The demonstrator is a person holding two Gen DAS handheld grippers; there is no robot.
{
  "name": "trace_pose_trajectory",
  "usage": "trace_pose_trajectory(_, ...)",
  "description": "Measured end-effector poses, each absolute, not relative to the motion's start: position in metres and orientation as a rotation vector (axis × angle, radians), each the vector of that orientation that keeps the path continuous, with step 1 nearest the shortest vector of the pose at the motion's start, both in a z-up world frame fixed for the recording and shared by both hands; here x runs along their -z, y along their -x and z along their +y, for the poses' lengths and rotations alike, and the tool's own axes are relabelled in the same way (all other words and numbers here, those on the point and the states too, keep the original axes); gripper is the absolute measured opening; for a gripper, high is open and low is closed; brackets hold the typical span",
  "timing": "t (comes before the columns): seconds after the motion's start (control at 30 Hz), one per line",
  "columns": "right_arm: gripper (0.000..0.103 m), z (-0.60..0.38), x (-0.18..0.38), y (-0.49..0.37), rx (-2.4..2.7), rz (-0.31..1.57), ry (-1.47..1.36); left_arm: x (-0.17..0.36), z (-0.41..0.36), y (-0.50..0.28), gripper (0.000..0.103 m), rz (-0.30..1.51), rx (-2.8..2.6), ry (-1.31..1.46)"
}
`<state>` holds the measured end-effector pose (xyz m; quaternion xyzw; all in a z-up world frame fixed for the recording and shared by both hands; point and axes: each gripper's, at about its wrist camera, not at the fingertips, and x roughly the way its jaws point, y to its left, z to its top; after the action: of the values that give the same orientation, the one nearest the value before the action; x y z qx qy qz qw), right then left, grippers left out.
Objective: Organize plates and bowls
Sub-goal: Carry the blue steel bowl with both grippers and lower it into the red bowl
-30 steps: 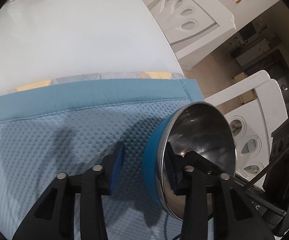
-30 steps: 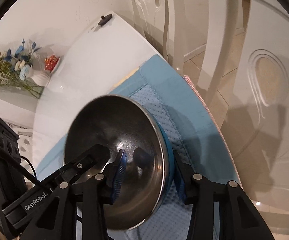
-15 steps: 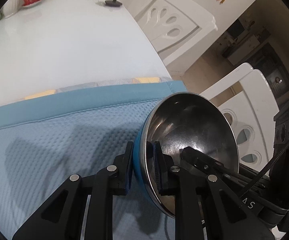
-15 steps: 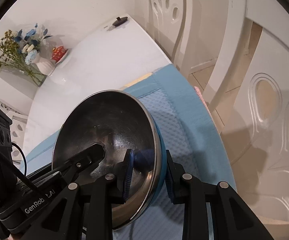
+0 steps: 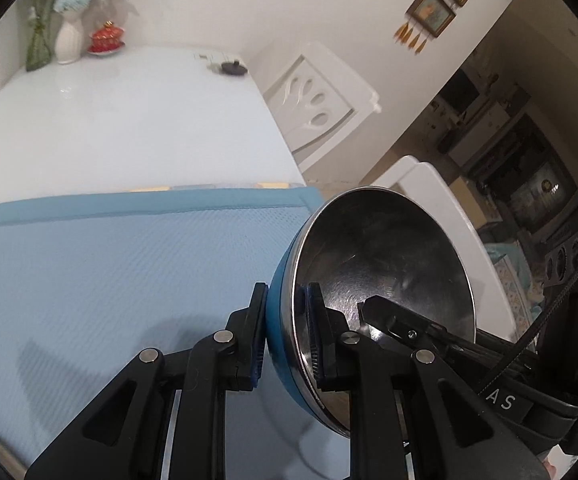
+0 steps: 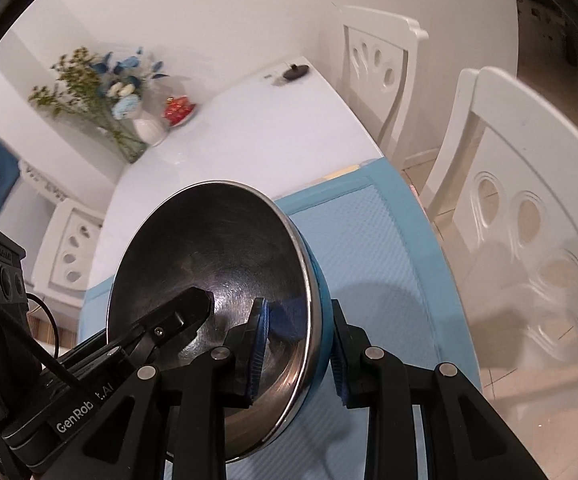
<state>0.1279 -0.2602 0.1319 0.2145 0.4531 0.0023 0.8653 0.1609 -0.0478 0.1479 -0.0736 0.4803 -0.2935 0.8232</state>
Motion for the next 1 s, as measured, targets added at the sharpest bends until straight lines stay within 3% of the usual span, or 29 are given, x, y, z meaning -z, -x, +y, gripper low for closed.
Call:
trace_pose_trajectory(0.47,0.029,-0.18,-0.174,-0.025,-0.084,0.954,-0.408,-0.188,0.03,-0.06,0.015,0.976,0.537,0.203)
trace_pose_trajectory(1.0,0.031,-0.142,-0.109,0.046,-0.077,1.164,-0.424,-0.128,0.063,0.007,0.015,1.153,0.53,0.218)
